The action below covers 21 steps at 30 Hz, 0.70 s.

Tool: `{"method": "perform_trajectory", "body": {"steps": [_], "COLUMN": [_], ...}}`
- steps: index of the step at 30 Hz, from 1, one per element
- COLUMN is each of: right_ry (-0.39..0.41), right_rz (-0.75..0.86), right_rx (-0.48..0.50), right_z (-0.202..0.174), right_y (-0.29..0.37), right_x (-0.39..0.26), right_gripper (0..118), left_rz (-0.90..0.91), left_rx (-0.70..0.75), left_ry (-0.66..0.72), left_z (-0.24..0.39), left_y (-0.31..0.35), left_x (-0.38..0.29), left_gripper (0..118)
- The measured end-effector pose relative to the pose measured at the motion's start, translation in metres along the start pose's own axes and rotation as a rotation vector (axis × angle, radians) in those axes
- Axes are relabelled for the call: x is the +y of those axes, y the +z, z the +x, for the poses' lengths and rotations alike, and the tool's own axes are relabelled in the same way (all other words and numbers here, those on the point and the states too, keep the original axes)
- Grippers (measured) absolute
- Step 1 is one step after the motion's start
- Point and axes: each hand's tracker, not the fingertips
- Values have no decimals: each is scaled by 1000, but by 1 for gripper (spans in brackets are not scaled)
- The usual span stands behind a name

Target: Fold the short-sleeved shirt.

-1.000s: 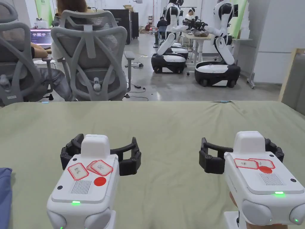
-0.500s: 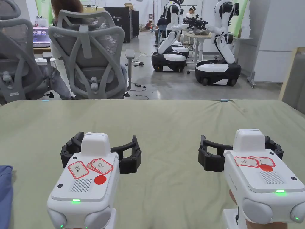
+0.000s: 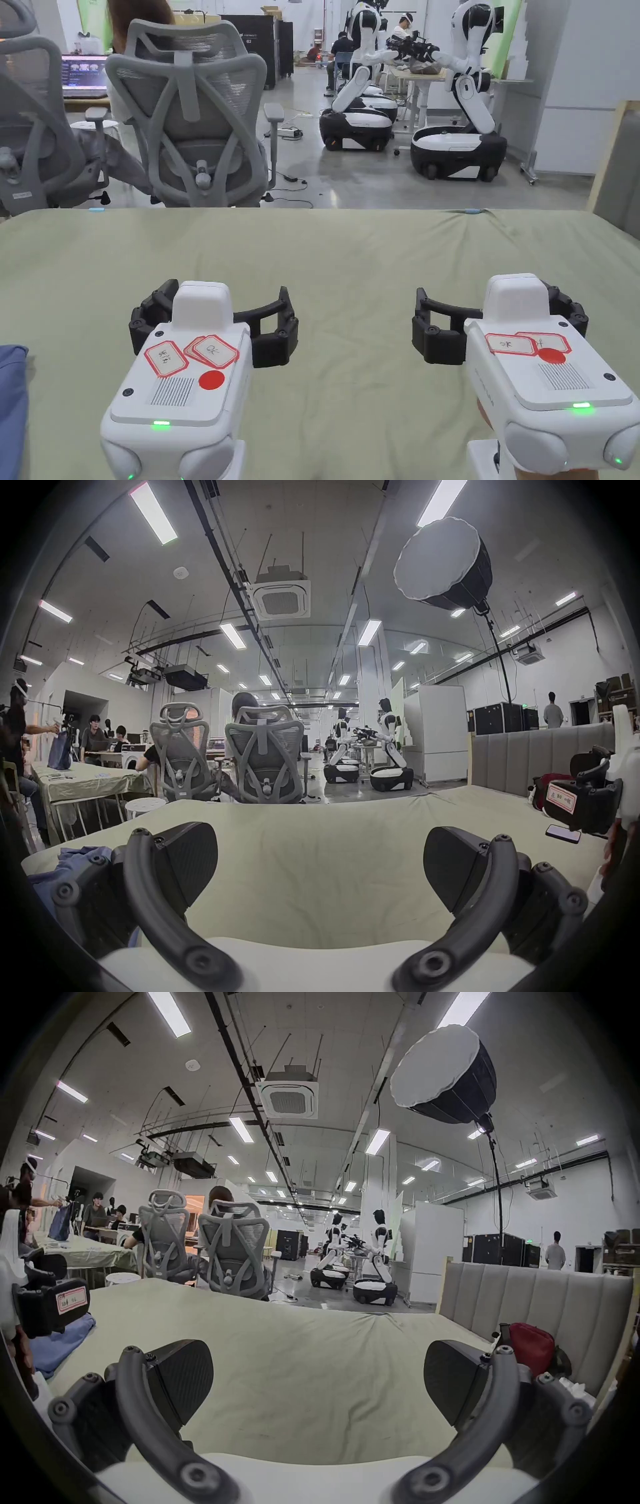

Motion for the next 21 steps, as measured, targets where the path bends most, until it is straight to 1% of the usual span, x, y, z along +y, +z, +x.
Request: {"method": "perform_trajectory", "body": {"steps": [4, 9, 17, 21], "right_ry": [21, -5, -1, -11], "right_rz": [-9, -2, -11, -15], "right_rx": [-14, -17, -17, -16], "right_z": [-1, 0, 0, 0], "right_y": [-1, 1, 2, 2], "right_x": [-1, -2, -1, 0], "right_gripper": [118, 118, 118, 118], "left_rz": [0, 4, 4, 7], "left_rx": [3, 0, -4, -4], "left_ry": [-4, 2, -7, 2], "left_z": [-1, -1, 0, 0], "left_y": [0, 0, 1, 0], "left_x": [1, 1, 0, 2], "left_gripper": [118, 118, 118, 118]}}
